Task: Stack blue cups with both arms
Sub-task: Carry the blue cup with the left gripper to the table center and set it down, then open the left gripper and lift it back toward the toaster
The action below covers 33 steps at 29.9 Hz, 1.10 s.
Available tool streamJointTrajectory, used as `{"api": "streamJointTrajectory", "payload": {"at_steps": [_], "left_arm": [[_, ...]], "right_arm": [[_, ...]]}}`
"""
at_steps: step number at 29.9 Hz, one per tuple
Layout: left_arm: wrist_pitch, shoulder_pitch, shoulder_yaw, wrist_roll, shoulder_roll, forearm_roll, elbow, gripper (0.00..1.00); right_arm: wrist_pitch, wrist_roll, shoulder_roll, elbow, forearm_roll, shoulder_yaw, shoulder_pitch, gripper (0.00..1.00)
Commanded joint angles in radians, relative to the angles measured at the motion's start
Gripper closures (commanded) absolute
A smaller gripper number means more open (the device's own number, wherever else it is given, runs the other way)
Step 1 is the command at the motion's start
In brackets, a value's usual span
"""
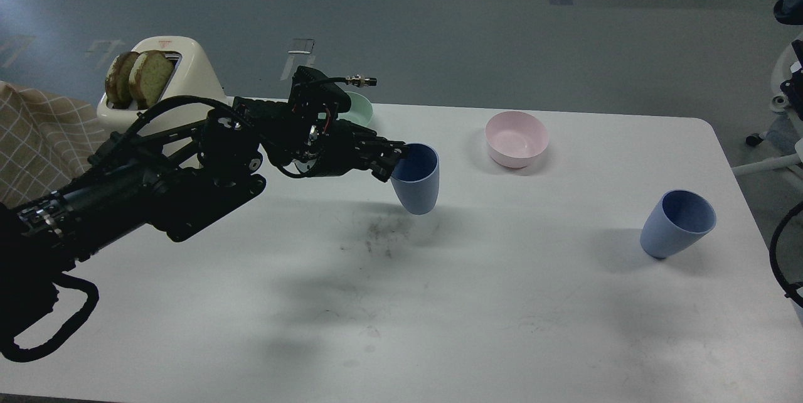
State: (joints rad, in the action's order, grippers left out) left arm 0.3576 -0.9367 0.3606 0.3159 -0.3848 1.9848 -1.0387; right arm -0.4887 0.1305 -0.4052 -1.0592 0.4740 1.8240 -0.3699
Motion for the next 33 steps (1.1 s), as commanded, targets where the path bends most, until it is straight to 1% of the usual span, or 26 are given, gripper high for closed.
{"api": "streamJointTrajectory", "payload": {"at_steps": [1,2,5,15,16,17,18,21,22,24,25,26,27,28,30,32,33], "left_arm": [[-0.043,0.004,-0.043,0.000,0.009,-0.003,0.051,1.00],[-0.057,0.004,-0.057,0.002,0.020,-0.006,0.072,1.00],[-0.074,0.004,-0.081,0.002,0.023,-0.011,0.085,1.00],[-0.074,-0.002,-0.084,0.002,0.027,-0.011,0.074,1.00],[-0.074,-0.004,-0.083,0.002,0.027,-0.012,0.074,0.92],[-0.074,-0.004,-0.083,0.002,0.027,-0.014,0.074,0.74],[-0.075,-0.004,-0.081,0.003,0.027,-0.014,0.074,0.60],[-0.075,-0.004,-0.080,0.011,0.026,-0.014,0.071,0.52],[-0.078,-0.004,-0.077,0.018,0.023,-0.015,0.069,0.46],[-0.089,-0.004,-0.074,0.035,0.015,-0.017,0.068,0.40],[-0.104,-0.005,-0.071,0.064,0.011,-0.026,0.066,0.37],[-0.117,-0.007,-0.068,0.110,0.000,-0.053,0.059,0.36],[-0.123,-0.010,-0.068,0.135,-0.006,-0.075,0.054,0.35],[-0.124,-0.020,-0.068,0.173,-0.022,-0.125,0.048,0.32],[-0.124,-0.028,-0.066,0.173,-0.034,-0.184,0.048,0.29],[-0.128,-0.031,-0.063,0.173,-0.043,-0.300,0.048,0.20],[-0.132,-0.031,-0.048,0.173,-0.052,-0.405,0.048,0.12]], "right_arm": [[0.000,0.000,0.002,-0.005,0.000,0.000,0.009,0.00],[0.000,0.000,0.002,-0.005,0.000,0.000,0.012,0.00],[0.000,0.000,0.000,-0.005,0.000,0.004,0.014,0.00],[0.000,0.000,0.002,-0.002,0.000,0.004,0.016,0.00],[0.000,0.000,0.002,-0.002,0.000,0.004,0.016,0.00],[0.000,0.000,0.002,-0.002,0.000,0.004,0.016,0.00],[0.000,0.000,0.002,-0.002,0.000,0.004,0.016,0.00],[0.000,0.000,0.002,-0.002,0.000,0.004,0.016,0.00],[0.000,0.000,0.002,-0.002,0.000,0.004,0.016,0.00],[0.000,0.000,0.002,-0.002,0.000,0.004,0.016,0.00],[0.000,0.000,0.000,-0.002,0.000,0.004,0.016,0.00],[0.000,0.001,-0.001,-0.002,0.000,0.004,0.016,0.00],[0.000,0.001,-0.003,-0.004,0.000,0.006,0.016,0.00],[0.000,0.001,-0.013,-0.004,0.000,0.004,0.016,0.00],[0.000,0.001,-0.024,-0.005,0.000,0.004,0.016,0.00],[0.000,0.001,-0.037,-0.005,0.000,0.004,0.016,0.00],[0.000,0.003,-0.053,-0.007,0.002,0.004,0.017,0.00]]}}
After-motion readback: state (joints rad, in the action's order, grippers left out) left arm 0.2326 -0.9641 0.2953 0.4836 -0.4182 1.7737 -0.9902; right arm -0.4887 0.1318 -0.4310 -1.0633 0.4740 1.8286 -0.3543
